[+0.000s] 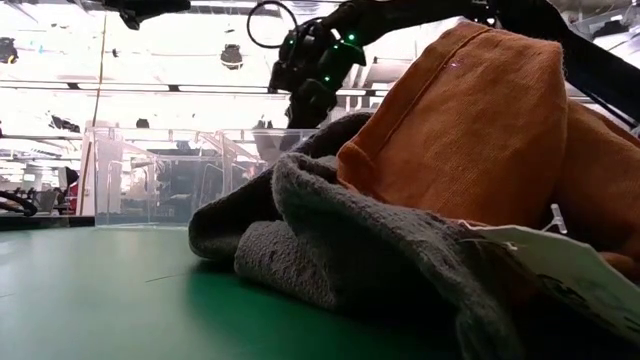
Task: Sort towels by color in basket
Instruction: Put the white towel into the right transparent bin
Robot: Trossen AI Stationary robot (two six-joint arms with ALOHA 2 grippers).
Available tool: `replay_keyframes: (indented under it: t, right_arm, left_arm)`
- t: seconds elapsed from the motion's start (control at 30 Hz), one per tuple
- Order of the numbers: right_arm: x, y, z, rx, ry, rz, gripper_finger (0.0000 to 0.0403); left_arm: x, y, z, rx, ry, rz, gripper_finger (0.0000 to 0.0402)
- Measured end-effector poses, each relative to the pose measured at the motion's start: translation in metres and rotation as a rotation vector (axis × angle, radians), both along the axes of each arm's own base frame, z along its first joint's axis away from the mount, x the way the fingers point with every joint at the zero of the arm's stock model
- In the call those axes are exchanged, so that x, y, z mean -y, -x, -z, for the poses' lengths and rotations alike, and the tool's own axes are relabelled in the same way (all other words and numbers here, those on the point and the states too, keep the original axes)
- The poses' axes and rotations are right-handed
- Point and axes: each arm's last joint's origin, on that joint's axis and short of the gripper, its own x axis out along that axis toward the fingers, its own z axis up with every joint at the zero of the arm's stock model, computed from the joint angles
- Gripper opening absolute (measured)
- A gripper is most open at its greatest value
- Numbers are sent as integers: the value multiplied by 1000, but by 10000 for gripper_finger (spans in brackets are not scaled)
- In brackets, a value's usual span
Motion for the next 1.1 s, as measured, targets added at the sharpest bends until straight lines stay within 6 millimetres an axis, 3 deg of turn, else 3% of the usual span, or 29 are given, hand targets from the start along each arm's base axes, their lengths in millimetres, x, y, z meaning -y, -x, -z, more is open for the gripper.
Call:
replay_keyframes:
  t: [0.23,0.47,0.63,0.83,1.1]
  right_arm:
    - [4,5,-4,-9,-30,62,112]
    - [-11,32,-43,-108,119,188,234]
    - [-16,58,-66,-199,151,297,256]
    - [-10,73,-48,-399,90,366,244]
    - [11,64,-1,-383,135,360,222]
  left_arm:
    - [0,-1,1,-8,-1,-1,167]
    - [0,-1,2,-18,0,-1,167]
    - [0,-1,3,-31,2,0,167]
    - [0,-1,3,-23,25,1,167]
    - [1,-1,4,-29,47,11,167]
